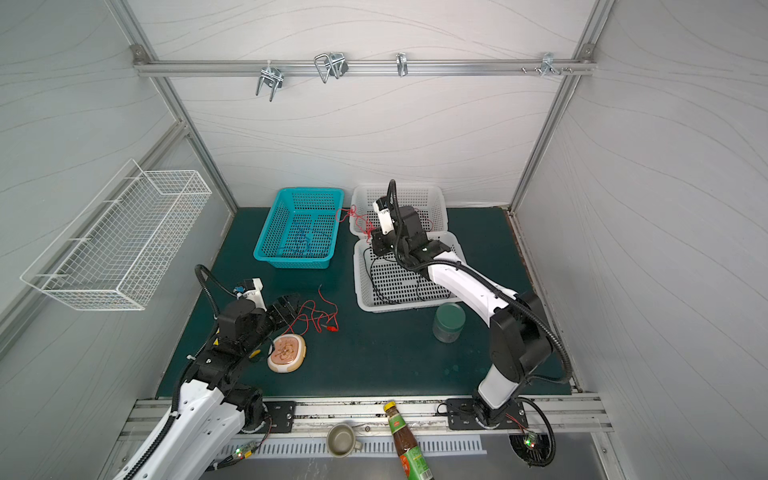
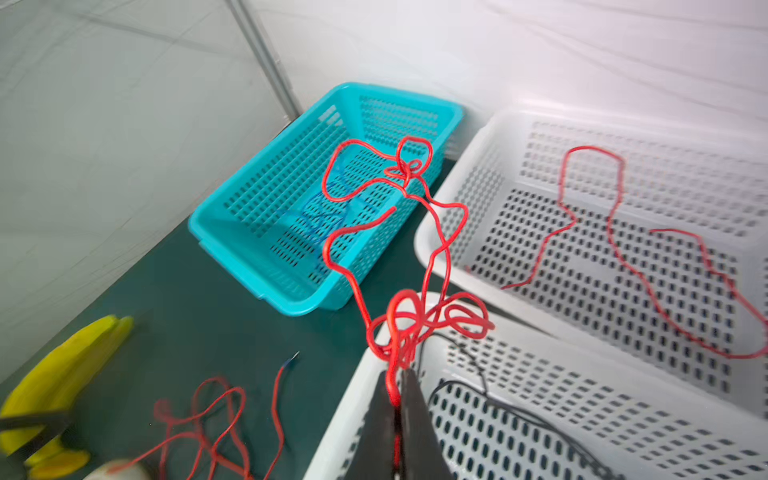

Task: Untangle the cables
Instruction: 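Lift the red wire up over the white baskets with the right gripper, then drop the red wire in the far basket while the left gripper lowers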

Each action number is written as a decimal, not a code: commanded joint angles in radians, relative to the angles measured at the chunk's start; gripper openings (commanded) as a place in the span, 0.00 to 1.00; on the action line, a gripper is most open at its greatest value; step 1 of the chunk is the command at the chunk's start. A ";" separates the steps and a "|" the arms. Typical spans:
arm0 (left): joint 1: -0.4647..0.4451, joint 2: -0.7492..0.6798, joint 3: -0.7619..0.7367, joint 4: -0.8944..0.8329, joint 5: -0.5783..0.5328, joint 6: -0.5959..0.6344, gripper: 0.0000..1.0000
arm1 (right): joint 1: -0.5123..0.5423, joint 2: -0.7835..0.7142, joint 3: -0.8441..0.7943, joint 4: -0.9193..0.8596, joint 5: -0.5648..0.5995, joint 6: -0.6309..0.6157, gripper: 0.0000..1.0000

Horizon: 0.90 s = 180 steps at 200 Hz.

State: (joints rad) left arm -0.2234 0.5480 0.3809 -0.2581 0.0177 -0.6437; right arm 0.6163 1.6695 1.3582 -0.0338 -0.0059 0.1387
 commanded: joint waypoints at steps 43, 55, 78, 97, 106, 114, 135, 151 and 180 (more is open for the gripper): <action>0.002 0.038 0.047 0.021 0.021 0.007 0.82 | -0.100 0.240 0.170 0.053 0.129 -0.021 0.00; 0.003 0.055 0.057 0.020 0.022 0.007 0.83 | -0.112 0.275 0.177 0.082 0.151 -0.010 0.00; 0.002 0.095 0.077 0.023 0.045 0.014 0.85 | -0.134 0.338 0.216 0.092 0.165 -0.002 0.02; 0.002 0.144 0.101 0.007 0.064 0.021 0.85 | -0.148 0.395 0.275 0.050 0.163 -0.004 0.03; 0.002 0.171 0.116 -0.012 0.068 0.024 0.84 | -0.153 0.417 0.296 0.030 0.161 -0.005 0.05; 0.002 0.199 0.132 -0.031 0.073 0.027 0.84 | -0.156 0.432 0.310 0.014 0.159 -0.005 0.06; 0.002 0.279 0.172 -0.084 0.087 0.032 0.82 | -0.162 0.449 0.320 -0.017 0.159 0.001 0.14; 0.002 0.330 0.195 -0.105 0.114 0.037 0.81 | -0.164 0.443 0.316 -0.039 0.161 0.000 0.24; -0.005 0.378 0.209 -0.116 0.143 0.036 0.80 | -0.164 0.410 0.288 -0.061 0.162 -0.001 0.34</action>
State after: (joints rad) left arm -0.2234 0.9051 0.5419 -0.3481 0.1257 -0.6212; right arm 0.4576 2.1052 1.6535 -0.0513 0.1490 0.1398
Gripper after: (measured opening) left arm 0.803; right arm 0.315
